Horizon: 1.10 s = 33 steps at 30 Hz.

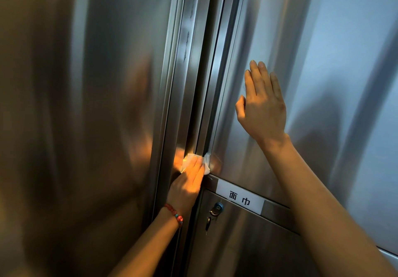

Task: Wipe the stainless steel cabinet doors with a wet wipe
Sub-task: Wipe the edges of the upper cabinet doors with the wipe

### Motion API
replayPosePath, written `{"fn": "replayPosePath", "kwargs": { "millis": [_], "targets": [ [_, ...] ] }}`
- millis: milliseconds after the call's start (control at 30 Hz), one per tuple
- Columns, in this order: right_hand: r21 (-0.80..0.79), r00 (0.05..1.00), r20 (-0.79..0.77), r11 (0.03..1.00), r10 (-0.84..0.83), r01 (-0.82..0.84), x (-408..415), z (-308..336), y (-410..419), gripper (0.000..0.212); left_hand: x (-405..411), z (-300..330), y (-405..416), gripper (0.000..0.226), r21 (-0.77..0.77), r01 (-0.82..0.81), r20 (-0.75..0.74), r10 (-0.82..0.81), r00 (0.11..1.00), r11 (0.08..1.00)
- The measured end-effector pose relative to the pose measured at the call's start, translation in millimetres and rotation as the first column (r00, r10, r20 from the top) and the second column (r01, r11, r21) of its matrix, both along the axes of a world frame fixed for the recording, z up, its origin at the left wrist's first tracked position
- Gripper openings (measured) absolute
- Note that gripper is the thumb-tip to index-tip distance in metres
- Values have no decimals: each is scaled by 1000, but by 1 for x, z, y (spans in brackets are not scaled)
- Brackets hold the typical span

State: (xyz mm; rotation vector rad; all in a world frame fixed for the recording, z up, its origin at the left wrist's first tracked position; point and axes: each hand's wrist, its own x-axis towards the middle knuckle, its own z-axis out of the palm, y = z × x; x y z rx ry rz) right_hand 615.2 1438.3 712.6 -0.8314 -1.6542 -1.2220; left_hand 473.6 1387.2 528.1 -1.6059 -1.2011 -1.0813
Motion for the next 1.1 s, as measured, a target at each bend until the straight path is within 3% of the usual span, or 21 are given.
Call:
{"fn": "replayPosePath", "kwargs": {
  "millis": [367,567,700,867,1100],
  "targets": [
    [-127,987,64,982,147,-138,9,-32,-13,51,-5,-22,-2,61,-148,-35,-128,16,992,988],
    [-231,969,39,946,242,-227,17,-62,-25,54,-2,-20,-19,61,-60,31,-115,-37,993,998],
    [-309,955,12,910,296,-278,18,-84,-37,56,-2,-16,-34,52,-15,88,-125,-89,988,996],
    [-394,925,-51,844,376,-365,15,-109,-53,54,-4,-11,-54,26,28,107,-86,-104,991,994],
    [-431,843,-120,737,524,-520,15,-136,-72,49,-2,-8,-90,25,40,-23,-106,27,994,999]
  ]
}}
